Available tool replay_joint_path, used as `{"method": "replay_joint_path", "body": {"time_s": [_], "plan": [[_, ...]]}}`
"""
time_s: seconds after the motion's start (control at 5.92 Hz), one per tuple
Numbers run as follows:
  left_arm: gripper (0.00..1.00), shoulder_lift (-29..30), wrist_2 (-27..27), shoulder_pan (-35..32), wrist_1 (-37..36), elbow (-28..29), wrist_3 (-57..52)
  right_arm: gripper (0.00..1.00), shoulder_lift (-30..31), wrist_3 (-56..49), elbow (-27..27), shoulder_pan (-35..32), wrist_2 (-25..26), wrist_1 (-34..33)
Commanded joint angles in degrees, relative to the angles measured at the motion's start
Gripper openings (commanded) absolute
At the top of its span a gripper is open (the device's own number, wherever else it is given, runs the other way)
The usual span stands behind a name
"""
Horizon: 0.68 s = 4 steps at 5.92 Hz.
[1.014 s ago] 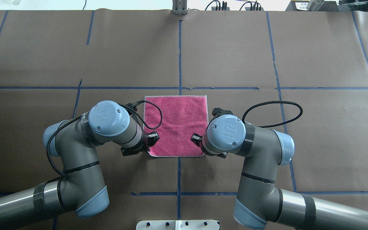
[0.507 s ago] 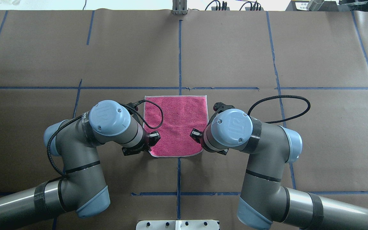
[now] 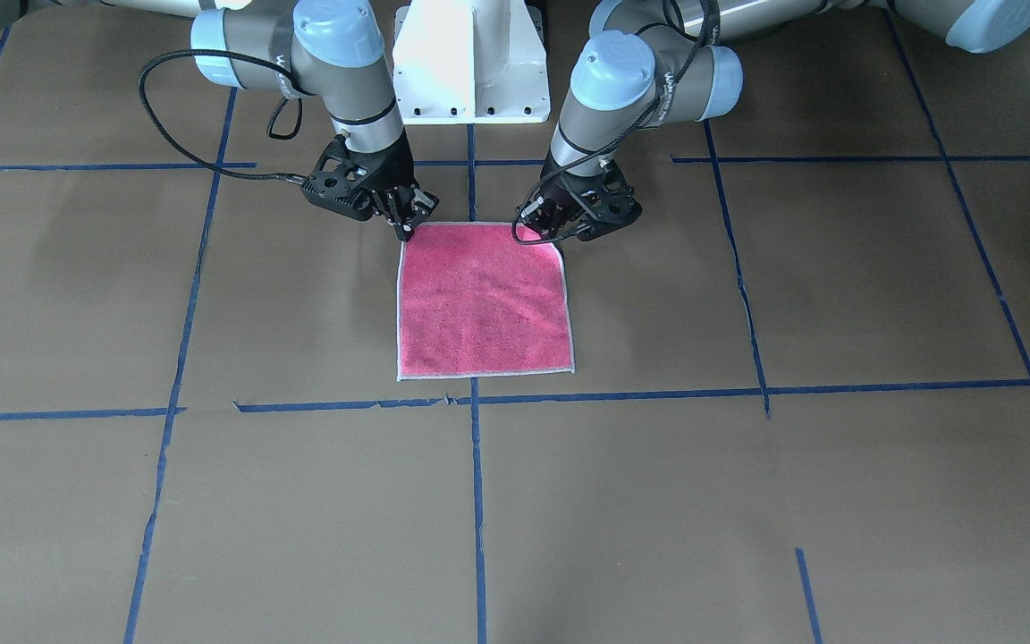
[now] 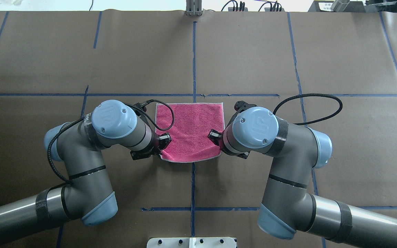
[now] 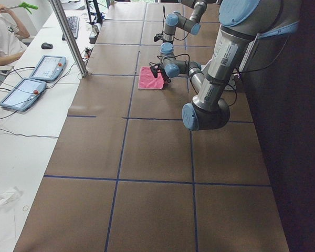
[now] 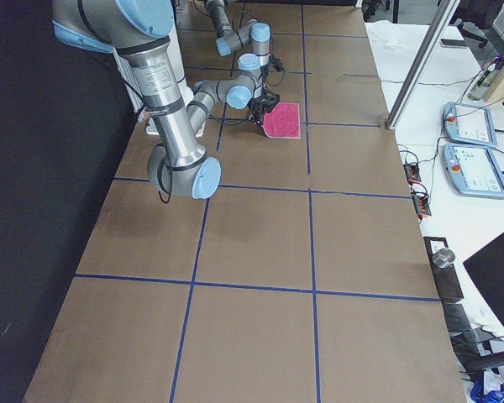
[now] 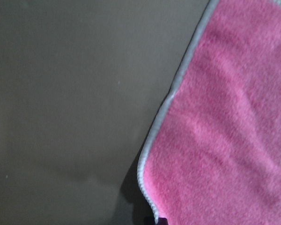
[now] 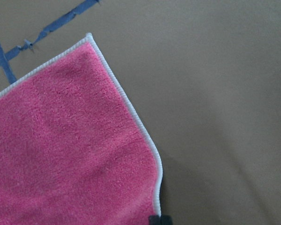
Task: Fold towel twice with both arms
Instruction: 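Lift both edges and fold them away from the robot, releasing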
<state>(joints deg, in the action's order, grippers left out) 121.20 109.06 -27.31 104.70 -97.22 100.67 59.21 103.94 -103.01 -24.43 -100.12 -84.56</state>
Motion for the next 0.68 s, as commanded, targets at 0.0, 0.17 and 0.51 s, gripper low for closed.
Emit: {"method": "replay_joint_path", "body": {"time_s": [0.0,0.17,0.51], "plan": [[0.0,0.0,-0.08,-3.18,2.7,1.24,0.05,0.0,-0.41,-0.31,2.54,-1.84,0.1,2.1],[0.0,0.35,-0.08,-3.36,3.23,2.38,0.05,0.0,-0.5,-0.14,3.68,-3.33,0.01,4.12],[0.0,2.62,-0.16,-4.15,5.78,6.15,0.05,0.0,-5.13,-0.23,8.32,-5.71,-0.16,4.49]]}}
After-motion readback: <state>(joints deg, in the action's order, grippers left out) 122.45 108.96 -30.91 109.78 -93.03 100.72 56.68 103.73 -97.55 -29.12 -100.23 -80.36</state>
